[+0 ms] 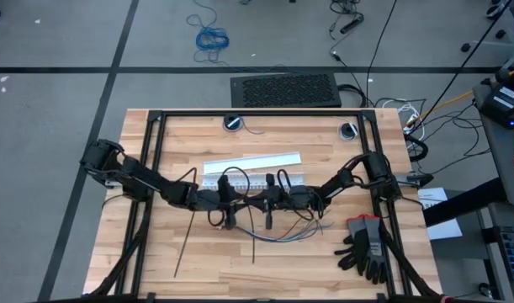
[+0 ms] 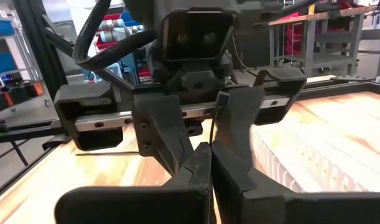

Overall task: Ziptie cables
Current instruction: Wrap the left black zip tie around the colored cable wires

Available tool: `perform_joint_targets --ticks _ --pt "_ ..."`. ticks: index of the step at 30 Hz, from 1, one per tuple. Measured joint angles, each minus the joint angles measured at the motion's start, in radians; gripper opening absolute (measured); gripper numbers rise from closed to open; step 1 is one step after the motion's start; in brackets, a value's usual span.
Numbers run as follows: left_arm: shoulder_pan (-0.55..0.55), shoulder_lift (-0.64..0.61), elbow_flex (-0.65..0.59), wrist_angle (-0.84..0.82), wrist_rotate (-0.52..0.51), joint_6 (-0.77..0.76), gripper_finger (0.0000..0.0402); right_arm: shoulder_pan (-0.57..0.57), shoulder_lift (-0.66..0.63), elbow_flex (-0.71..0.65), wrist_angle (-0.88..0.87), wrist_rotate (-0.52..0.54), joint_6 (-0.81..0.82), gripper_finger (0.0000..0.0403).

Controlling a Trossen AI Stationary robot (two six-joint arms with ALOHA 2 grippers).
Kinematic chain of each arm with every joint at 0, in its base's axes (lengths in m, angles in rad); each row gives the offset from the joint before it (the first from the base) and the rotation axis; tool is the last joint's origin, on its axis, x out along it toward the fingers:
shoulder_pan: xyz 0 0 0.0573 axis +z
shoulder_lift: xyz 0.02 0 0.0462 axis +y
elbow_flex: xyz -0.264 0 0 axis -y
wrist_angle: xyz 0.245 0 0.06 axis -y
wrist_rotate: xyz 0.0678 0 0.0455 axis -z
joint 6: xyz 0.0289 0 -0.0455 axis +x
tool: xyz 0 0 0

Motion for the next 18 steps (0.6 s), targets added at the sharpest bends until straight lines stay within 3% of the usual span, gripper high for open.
perform_joint_targets --ticks 5,12,18 --pt "-0.002 0.0 0.0 0.053 0.003 0.047 0.0009 0.0 0.0 0.0 0.006 0.005 0.011 0.0" --pt "-0.004 0.0 -0.002 0.067 0.007 0.052 0.0003 0.0 -0.001 0.0 0.001 -0.044 0.057 0.0003" --pt "-0.011 0.001 -0.001 0.045 0.013 0.058 0.0002 0.03 -0.016 -0.003 -0.06 -0.054 0.035 0.0071"
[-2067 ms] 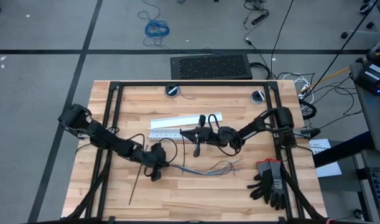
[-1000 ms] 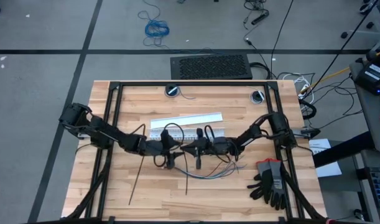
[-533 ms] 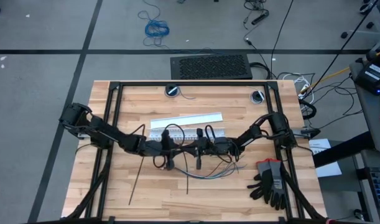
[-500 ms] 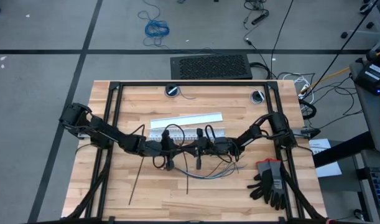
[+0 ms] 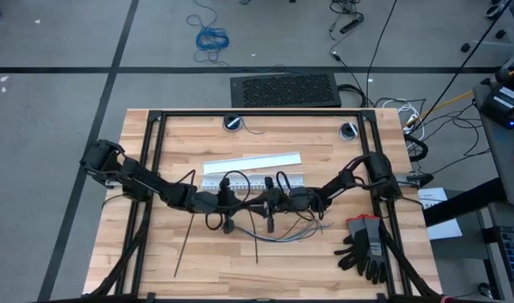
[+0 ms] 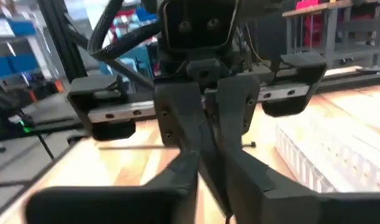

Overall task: Ziptie cables
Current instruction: Wrap the left black zip tie around the colored cable wires

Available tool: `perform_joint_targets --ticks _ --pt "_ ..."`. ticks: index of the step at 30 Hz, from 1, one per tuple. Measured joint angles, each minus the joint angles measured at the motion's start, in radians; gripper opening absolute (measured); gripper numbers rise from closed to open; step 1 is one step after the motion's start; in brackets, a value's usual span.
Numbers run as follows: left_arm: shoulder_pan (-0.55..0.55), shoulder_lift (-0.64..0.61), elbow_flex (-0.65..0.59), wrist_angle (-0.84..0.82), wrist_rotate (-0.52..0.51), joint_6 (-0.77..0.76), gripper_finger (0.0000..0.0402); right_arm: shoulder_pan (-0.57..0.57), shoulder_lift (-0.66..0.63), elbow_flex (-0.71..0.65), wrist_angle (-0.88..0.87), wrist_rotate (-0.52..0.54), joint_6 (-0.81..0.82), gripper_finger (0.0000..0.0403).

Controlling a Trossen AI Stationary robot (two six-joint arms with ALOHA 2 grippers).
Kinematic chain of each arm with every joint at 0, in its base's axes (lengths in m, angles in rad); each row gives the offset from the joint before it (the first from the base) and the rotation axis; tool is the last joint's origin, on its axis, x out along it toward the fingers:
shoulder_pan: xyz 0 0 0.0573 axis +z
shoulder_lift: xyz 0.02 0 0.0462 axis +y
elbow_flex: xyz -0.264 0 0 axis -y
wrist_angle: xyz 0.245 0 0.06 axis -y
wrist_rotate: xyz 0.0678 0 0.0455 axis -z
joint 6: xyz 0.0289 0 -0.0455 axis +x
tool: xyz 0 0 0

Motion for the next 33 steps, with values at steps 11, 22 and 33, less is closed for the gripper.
perform_joint_targets --ticks 11,22,33 --pt "-0.011 -0.002 0.002 -0.058 -0.032 -0.083 0.0001 0.179 -0.298 -0.045 -0.703 0.407 -0.235 0.0159" --pt "-0.109 0.16 0.023 0.07 -0.082 -0.324 0.0 0.375 -0.342 -0.041 -0.802 0.107 0.14 0.0148" --pt "-0.167 0.291 0.23 0.028 -0.031 -0.375 0.0 0.422 -0.263 -0.025 -0.813 0.015 0.186 0.0146"
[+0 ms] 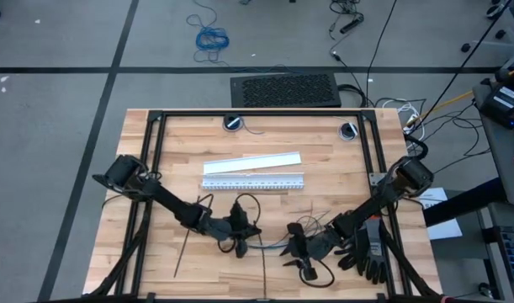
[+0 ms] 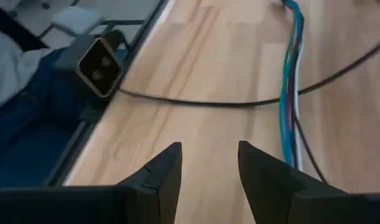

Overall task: Ziptie cables
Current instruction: Wrap the left black zip tie around the colored cable wires

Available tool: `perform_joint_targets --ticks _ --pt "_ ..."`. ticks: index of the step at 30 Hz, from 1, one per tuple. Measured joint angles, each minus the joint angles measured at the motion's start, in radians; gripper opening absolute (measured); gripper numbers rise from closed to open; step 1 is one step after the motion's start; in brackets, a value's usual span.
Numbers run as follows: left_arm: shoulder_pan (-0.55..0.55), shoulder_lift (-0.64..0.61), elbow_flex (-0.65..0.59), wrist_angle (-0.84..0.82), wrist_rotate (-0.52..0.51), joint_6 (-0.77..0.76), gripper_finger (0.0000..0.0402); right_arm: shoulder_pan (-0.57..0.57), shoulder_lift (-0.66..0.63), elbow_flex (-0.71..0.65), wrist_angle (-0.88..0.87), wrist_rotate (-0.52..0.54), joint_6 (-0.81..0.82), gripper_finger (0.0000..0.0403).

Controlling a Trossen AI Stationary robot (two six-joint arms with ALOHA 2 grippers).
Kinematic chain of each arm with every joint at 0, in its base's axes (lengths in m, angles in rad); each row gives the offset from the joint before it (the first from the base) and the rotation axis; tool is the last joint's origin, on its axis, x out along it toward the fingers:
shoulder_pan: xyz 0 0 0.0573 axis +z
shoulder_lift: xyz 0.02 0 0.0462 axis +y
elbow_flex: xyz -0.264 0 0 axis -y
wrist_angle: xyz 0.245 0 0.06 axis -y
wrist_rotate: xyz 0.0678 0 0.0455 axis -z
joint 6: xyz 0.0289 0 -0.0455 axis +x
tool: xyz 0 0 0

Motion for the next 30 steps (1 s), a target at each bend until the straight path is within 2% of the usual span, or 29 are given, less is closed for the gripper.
perform_joint_targets --ticks 6,12,16,21,25,30 --pt "-0.003 0.0 0.046 -0.052 -0.025 -0.039 0.0 0.028 0.001 0.0 -0.02 0.003 0.025 0.0146" --pt "-0.06 0.0 0.047 -0.054 -0.154 -0.08 0.0 0.103 0.039 0.035 -0.04 0.155 0.078 0.0146" --pt "-0.097 0.0 0.047 -0.053 -0.2 -0.106 0.0 0.147 0.14 0.163 -0.161 0.201 0.098 0.0146" --pt "-0.133 0.0 0.047 -0.045 -0.21 -0.135 0.0 0.166 0.263 0.38 -0.378 0.218 0.055 0.0146" --pt "-0.15 0.0 0.047 -0.05 -0.209 -0.144 0.0 0.175 0.298 0.497 -0.528 0.268 -0.012 0.0146" --pt "-0.163 0.0 0.047 -0.05 -0.194 -0.157 0.0 0.199 0.286 0.543 -0.653 0.345 -0.027 0.0146"
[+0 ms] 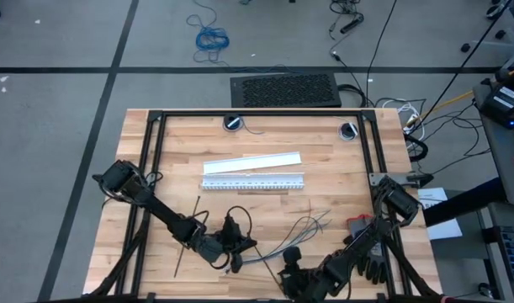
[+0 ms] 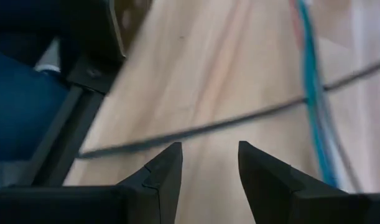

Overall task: Ziptie cables
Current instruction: Wrap the left black zip tie around the colored cable wires

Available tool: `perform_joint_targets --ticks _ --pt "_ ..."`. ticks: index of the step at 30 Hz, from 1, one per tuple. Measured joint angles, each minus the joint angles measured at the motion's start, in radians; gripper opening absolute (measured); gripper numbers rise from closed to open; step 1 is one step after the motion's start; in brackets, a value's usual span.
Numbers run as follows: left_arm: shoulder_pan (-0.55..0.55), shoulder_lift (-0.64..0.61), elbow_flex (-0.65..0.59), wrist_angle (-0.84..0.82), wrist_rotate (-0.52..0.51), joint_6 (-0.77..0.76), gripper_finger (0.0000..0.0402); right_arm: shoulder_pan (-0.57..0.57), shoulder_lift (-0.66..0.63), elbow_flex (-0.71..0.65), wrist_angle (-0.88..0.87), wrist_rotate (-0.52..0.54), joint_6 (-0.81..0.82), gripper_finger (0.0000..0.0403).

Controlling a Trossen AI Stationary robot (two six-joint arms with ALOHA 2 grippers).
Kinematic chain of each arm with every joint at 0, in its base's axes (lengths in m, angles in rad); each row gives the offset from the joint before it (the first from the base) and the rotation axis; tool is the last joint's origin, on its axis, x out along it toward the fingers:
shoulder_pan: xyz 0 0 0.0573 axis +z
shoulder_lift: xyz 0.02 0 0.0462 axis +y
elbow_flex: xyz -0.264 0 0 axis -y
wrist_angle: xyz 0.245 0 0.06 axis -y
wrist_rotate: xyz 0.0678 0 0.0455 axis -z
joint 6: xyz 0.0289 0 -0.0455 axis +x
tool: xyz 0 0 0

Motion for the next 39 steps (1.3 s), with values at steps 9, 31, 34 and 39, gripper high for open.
perform_joint_targets --ticks 9,31,34,39 --pt "0.032 0.0 0.0 -0.007 0.131 0.053 0.0 0.093 -0.004 0.01 -0.106 -0.01 0.206 0.0146" --pt "0.057 0.148 0.066 0.071 0.143 -0.082 0.0 0.054 -0.002 0.01 0.113 -0.035 -0.003 0.0146" --pt "0.045 0.15 0.092 0.073 0.144 -0.074 0.0 0.062 0.014 0.01 0.129 -0.038 0.006 0.0146" --pt "0.033 0.15 0.117 0.058 0.143 -0.073 0.0 0.097 0.097 0.009 0.294 -0.108 0.02 0.0146"
